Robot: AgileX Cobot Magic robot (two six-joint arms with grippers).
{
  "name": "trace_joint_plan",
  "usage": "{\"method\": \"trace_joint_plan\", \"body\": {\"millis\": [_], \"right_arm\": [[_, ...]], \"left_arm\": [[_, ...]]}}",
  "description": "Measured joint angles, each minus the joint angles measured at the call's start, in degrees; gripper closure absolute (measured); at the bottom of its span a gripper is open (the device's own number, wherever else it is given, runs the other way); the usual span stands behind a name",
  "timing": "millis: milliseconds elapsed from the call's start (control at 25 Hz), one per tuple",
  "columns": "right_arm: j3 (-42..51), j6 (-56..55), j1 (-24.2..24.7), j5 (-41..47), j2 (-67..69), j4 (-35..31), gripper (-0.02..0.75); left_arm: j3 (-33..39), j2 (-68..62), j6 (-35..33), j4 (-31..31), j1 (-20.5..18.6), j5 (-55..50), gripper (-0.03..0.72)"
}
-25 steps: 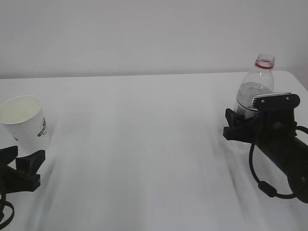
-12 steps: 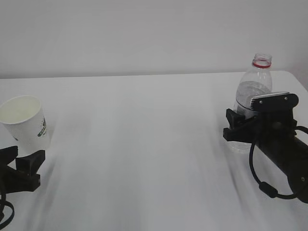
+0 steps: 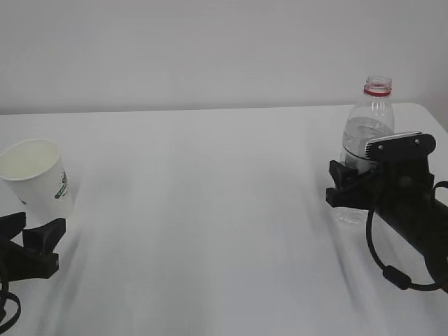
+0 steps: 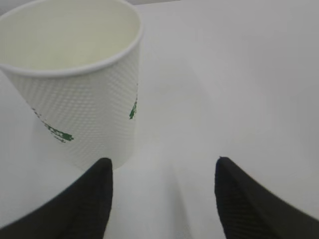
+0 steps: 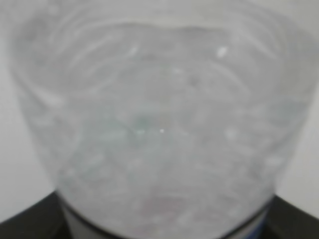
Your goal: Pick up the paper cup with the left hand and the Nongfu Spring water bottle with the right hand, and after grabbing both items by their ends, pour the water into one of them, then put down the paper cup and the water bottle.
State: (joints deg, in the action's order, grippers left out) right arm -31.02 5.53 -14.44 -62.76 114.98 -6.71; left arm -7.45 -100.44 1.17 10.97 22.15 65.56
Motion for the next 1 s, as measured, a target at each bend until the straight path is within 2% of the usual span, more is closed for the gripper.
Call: {"method": "trace_joint_plan", "body": {"millis": [520,1000], "right_arm": [[4.0,0.0,0.0,0.5,-3.1,1.3,0.265],[7.2,0.0,0.0,0.8,-11.9,2.4,0.268]], "left_arm": [[0.0,0.0,0.0,0.0,0.0,0.0,0.228],[0.0,0.0,0.0,0.0,0.0,0.0,0.228]]}}
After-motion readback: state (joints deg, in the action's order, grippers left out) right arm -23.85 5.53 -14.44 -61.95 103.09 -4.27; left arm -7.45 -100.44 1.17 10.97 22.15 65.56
